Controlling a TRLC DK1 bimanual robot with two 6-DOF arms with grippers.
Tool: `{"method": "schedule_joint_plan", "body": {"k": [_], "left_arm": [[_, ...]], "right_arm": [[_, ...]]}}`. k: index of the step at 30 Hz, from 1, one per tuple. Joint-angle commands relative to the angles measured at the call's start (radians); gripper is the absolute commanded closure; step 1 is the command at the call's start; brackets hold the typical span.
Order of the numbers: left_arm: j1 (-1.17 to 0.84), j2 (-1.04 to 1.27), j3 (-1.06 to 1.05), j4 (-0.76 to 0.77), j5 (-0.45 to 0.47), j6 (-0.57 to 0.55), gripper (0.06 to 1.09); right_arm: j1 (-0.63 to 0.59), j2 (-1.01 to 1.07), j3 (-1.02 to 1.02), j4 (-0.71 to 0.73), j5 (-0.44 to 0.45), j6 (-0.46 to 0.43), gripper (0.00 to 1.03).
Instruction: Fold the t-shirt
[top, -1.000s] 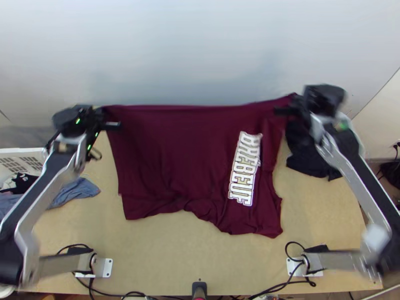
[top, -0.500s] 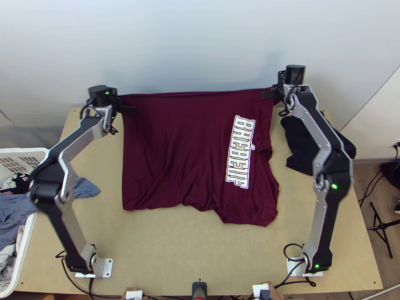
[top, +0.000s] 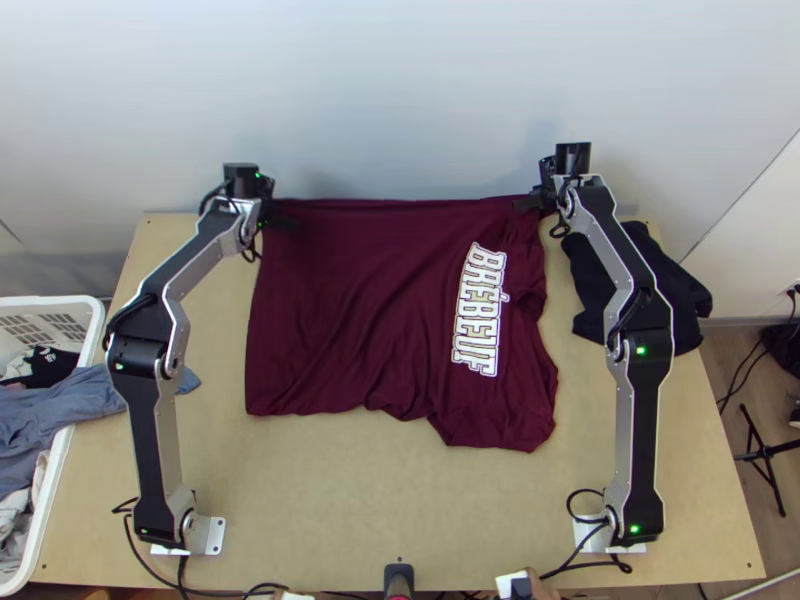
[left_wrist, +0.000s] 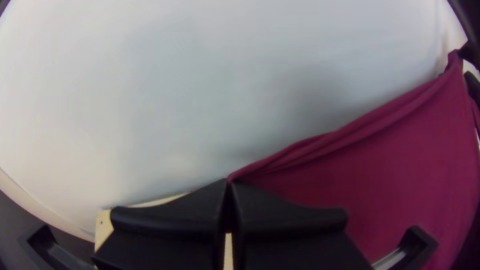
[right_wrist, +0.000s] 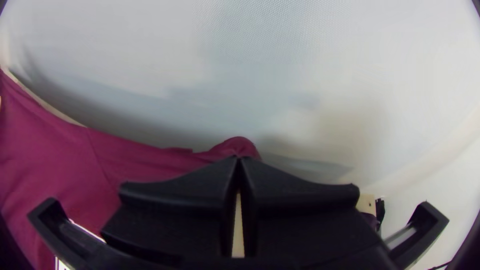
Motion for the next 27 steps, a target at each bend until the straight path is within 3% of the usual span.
{"method": "schedule_joint_plan", "body": {"k": [1, 4, 13, 27], "left_arm": [[-0.057, 0.001, -0.079, -0.040, -0.023, 0.026, 1.04], [-0.039, 0.034, -0.094, -0.017, -0.080, 0.038, 1.04], [0.038, -0.008, -0.159, -0.005, -0.100, 0.047, 1.04], [0.036, -0.261, -0.350, -0.012, -0.067, 0.102, 1.04]], "right_arm": [[0.017, 0.014, 0.016, -0.081, -0.033, -0.011, 1.00], [0.023, 0.011, 0.016, -0.103, -0.053, -0.013, 1.00], [0.035, -0.088, -0.018, -0.247, -0.114, 0.002, 1.00], [0.094, -0.372, -0.386, -0.267, -0.125, 0.047, 1.00]]}}
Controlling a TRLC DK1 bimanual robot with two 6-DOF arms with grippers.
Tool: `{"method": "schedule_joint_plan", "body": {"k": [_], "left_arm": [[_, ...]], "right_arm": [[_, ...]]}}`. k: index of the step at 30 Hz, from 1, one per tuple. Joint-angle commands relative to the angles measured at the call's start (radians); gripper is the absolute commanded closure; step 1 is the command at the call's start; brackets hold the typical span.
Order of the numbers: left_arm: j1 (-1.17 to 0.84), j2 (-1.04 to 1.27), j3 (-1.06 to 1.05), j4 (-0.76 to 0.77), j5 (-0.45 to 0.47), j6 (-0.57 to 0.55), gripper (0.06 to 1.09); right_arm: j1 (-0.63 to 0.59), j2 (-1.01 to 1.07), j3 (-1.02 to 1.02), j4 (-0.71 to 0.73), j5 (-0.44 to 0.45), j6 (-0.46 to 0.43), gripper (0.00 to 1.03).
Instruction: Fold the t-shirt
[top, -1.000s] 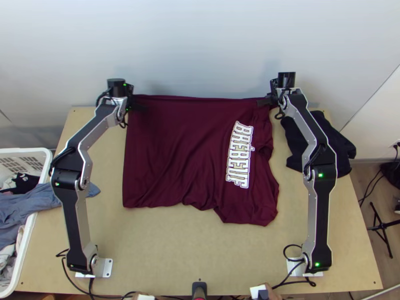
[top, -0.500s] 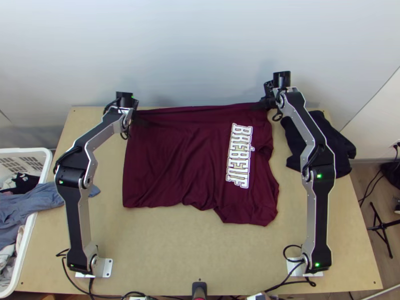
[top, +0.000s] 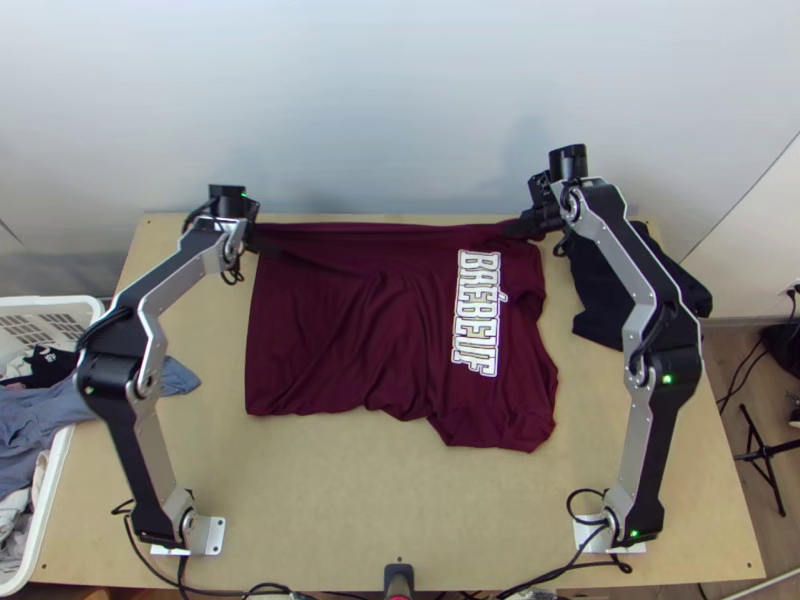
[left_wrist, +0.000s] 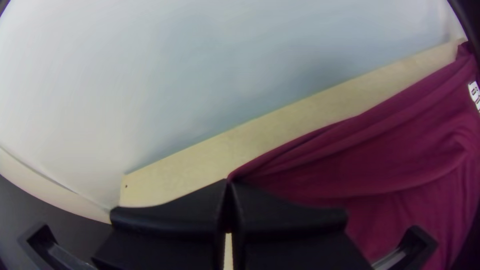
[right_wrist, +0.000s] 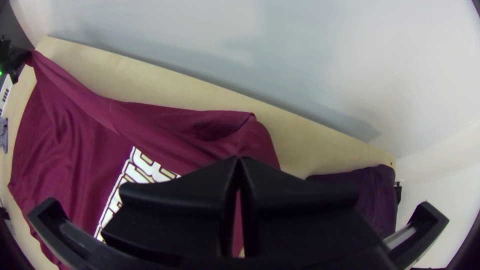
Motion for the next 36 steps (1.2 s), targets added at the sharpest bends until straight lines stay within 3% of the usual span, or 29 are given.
{"method": "schedule_joint_plan", "body": {"k": [1, 5, 12, 18, 30, 32, 35, 36], "left_arm": [[0.004, -0.123, -0.107, -0.005, 0.026, 0.034, 1.04], [-0.004, -0.193, -0.217, -0.006, 0.078, 0.052, 1.04], [-0.045, -0.205, -0.382, 0.043, 0.080, 0.072, 1.04], [-0.060, -0.204, -0.428, 0.076, 0.080, 0.067, 1.04], [-0.047, -0.170, -0.441, 0.089, 0.080, 0.038, 1.04], [-0.045, -0.170, -0.444, 0.090, 0.080, 0.037, 0.92], [-0.044, -0.176, -0.444, 0.089, 0.078, 0.035, 0.64], [-0.044, -0.181, -0.446, 0.089, 0.080, 0.030, 0.49]], "right_arm": [[0.033, -0.125, -0.152, -0.011, -0.007, 0.021, 1.00], [0.058, -0.177, -0.230, -0.011, -0.007, 0.038, 1.00], [0.088, -0.234, -0.371, -0.011, -0.005, 0.067, 1.00], [0.130, -0.279, -0.505, 0.020, 0.001, 0.095, 1.00], [0.100, -0.257, -0.612, 0.119, 0.004, 0.108, 1.00], [0.099, -0.256, -0.615, 0.127, 0.002, 0.110, 0.95], [0.096, -0.254, -0.610, 0.136, 0.002, 0.122, 0.82], [0.096, -0.251, -0.606, 0.136, 0.002, 0.122, 0.77]]}}
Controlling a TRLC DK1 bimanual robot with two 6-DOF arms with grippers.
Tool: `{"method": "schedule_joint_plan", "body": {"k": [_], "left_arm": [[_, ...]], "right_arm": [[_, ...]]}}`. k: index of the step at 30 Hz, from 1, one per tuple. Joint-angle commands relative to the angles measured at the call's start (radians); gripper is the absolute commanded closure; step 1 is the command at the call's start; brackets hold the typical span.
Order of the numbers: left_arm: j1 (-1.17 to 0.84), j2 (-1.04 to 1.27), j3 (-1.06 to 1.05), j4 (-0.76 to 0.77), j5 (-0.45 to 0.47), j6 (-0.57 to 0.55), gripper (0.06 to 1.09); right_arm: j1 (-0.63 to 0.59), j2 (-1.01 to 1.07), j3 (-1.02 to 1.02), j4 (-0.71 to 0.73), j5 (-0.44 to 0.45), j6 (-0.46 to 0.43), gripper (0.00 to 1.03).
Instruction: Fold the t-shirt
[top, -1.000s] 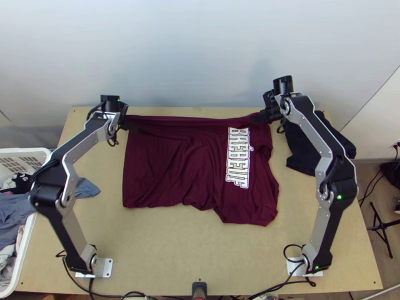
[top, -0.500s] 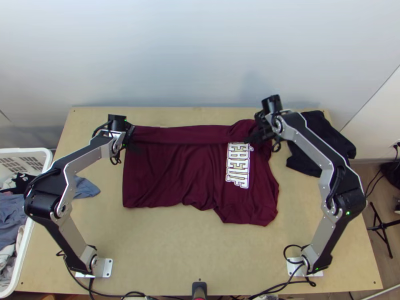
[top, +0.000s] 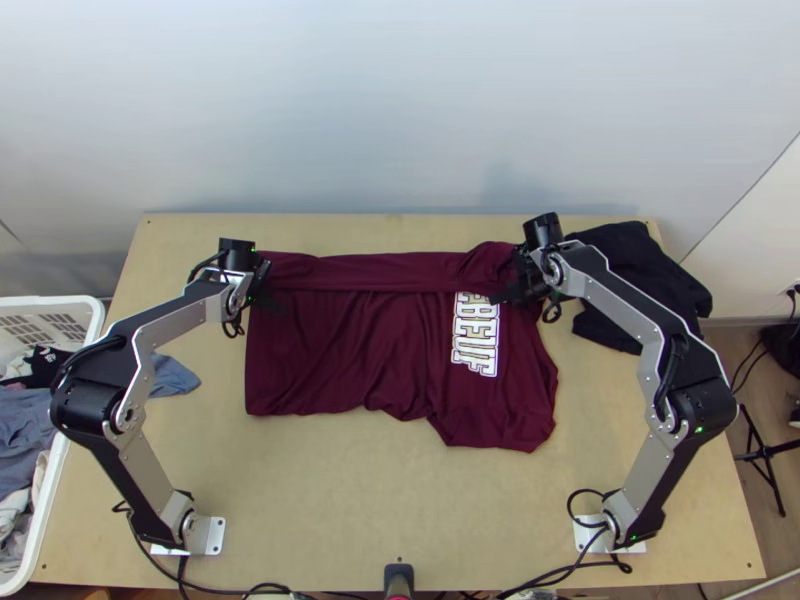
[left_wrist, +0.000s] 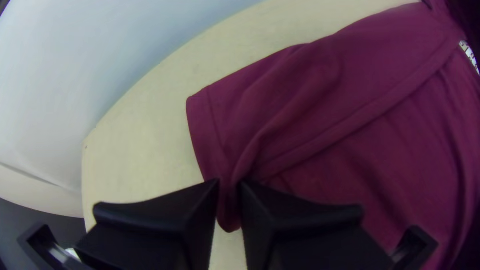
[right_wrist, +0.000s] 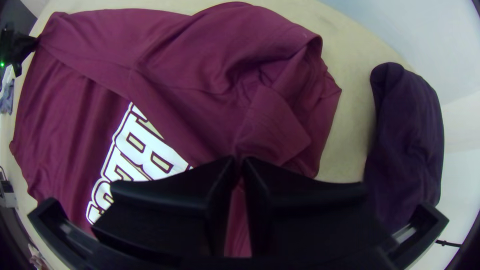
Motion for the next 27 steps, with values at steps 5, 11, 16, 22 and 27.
{"method": "schedule_joint_plan", "body": {"k": [5, 11, 16, 22, 27], "left_arm": [[-0.002, -0.038, -0.012, -0.004, 0.001, -0.025, 0.11], [-0.002, -0.096, -0.009, -0.005, 0.001, -0.040, 0.10], [0.014, -0.161, 0.003, -0.034, 0.021, -0.040, 0.10], [0.014, -0.265, -0.003, -0.155, 0.084, -0.053, 0.10], [-0.028, -0.411, -0.118, -0.224, 0.111, 0.003, 0.10]], "right_arm": [[-0.007, 0.015, 0.008, 0.023, -0.001, 0.013, 0.54], [0.004, 0.009, 0.053, -0.062, -0.001, 0.010, 0.08], [-0.003, -0.060, 0.053, -0.102, -0.001, 0.007, 0.04], [-0.018, -0.130, 0.016, -0.172, -0.001, 0.001, 0.04], [0.008, -0.262, -0.098, -0.195, -0.001, 0.002, 0.04]]}}
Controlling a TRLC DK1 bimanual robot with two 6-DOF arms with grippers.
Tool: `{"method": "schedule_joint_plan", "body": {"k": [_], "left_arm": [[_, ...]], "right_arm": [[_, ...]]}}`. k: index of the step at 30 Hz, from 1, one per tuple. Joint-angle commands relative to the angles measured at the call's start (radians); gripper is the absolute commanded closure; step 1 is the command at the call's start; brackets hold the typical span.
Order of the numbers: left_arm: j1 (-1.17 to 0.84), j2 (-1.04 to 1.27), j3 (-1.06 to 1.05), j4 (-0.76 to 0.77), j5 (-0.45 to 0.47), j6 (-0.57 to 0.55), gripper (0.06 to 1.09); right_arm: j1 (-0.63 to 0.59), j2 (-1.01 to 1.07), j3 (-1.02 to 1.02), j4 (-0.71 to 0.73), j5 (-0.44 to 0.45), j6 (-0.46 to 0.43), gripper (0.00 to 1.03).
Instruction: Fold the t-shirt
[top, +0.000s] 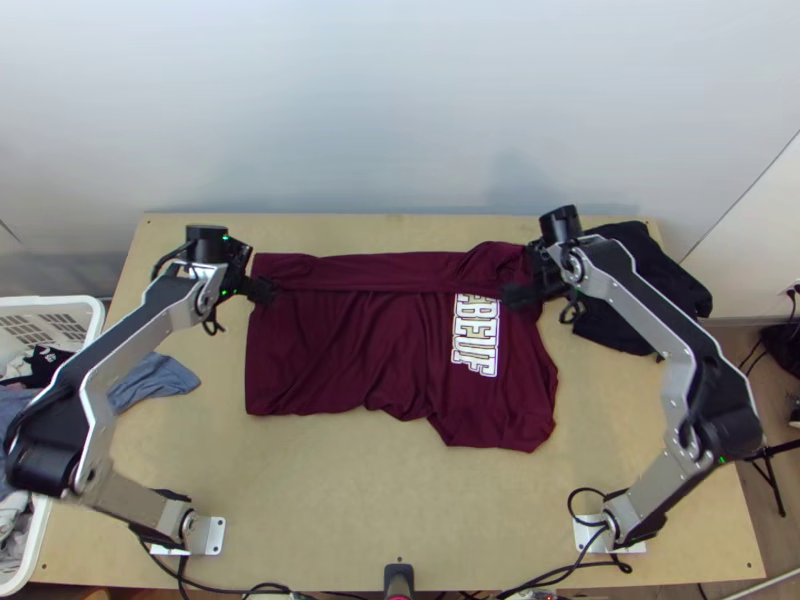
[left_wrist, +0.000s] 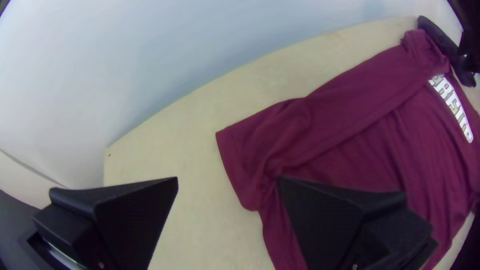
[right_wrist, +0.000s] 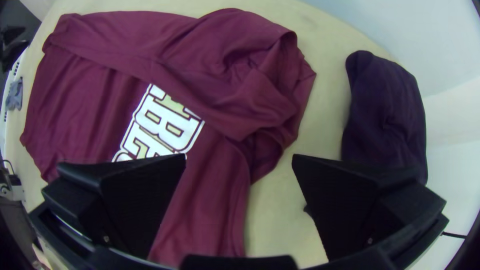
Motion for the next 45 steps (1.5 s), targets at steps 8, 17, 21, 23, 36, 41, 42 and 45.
{"method": "schedule_joint_plan", "body": {"k": [8, 17, 21, 23, 36, 41, 42, 45], "left_arm": [[-0.205, -0.408, -0.332, -0.203, 0.029, 0.084, 0.11], [-0.258, -0.531, -0.475, -0.244, 0.029, 0.167, 0.14], [-0.309, -0.531, -0.526, -0.232, 0.022, 0.182, 0.14], [-0.315, -0.531, -0.547, -0.216, 0.015, 0.183, 0.14], [-0.392, -0.513, -0.613, -0.183, -0.011, 0.210, 0.14], [-0.395, -0.503, -0.619, -0.181, -0.011, 0.229, 0.14], [-0.395, -0.516, -0.610, -0.193, -0.011, 0.234, 0.14], [-0.382, -0.542, -0.582, -0.241, -0.011, 0.242, 0.14]], "right_arm": [[0.152, -0.366, -0.360, -0.059, 0.001, 0.002, 0.04], [0.263, -0.548, -0.572, -0.097, 0.001, 0.001, 0.05], [0.289, -0.576, -0.635, -0.108, 0.001, -0.036, 0.06], [0.289, -0.587, -0.655, -0.116, 0.001, -0.045, 0.07], [0.301, -0.600, -0.682, -0.117, 0.001, -0.055, 0.07], [0.306, -0.616, -0.699, -0.131, 0.001, -0.058, 0.07], [0.307, -0.622, -0.699, -0.137, 0.001, -0.059, 0.07], [0.304, -0.642, -0.698, -0.143, 0.001, -0.061, 0.07]]}}
